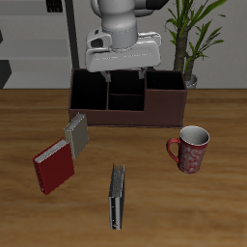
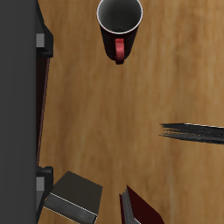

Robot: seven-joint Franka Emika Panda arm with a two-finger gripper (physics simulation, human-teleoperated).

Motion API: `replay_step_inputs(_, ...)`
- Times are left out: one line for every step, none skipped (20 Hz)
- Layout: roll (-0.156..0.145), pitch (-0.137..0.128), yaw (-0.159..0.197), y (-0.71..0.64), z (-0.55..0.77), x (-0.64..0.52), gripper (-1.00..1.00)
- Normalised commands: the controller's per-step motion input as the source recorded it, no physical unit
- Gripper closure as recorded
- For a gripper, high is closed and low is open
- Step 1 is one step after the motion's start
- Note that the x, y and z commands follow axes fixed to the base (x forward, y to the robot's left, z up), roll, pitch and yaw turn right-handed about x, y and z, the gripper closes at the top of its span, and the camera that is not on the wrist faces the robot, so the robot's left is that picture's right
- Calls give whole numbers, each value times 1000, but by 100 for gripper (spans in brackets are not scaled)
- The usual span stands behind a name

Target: Place the yellow book into the back desk caddy's left compartment

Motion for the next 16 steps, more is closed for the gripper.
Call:
replay_step_inputs(22, -49, 43, -489, -123, -85, -100)
replay_step_inputs(14, -16, -55, -707, -165, -157, -100)
replay_step_inputs(17, -6, 0, -581, -156, -86, -100)
replay_step_inputs(-18, -34, -12, -513, -79, -67, -100)
replay_step_inputs(-31, -1, -31, -689, -106, -56, -100)
replay_step_inputs(0, 0, 0, 78, 11, -34, -100)
replay_step_inputs(-51, -12, -64, -770, -100, -82, -100)
replay_step_inputs(-26, -20, -74, -529, -36, -117, -100)
replay_step_inputs(-65, -76, -4, -650, -78, -114, -100)
replay_step_inputs(-108, -18, -19, -895, -121, -156, -100)
replay_step_inputs(-43, -23, -42, -700, -115, -116, -100)
replay_step_inputs(-86, -11, -5, -595, -111, -143, -100)
replay_step_inputs(-86, -75, 39, -720, -95, -180, -100)
replay_step_inputs(0, 0, 0, 0, 0, 0, -100)
replay_step_inputs(-137, -47, -86, -668, -51, -181, -100)
replay_step_inputs(-68, -77, -16, -562, -27, -152, -100)
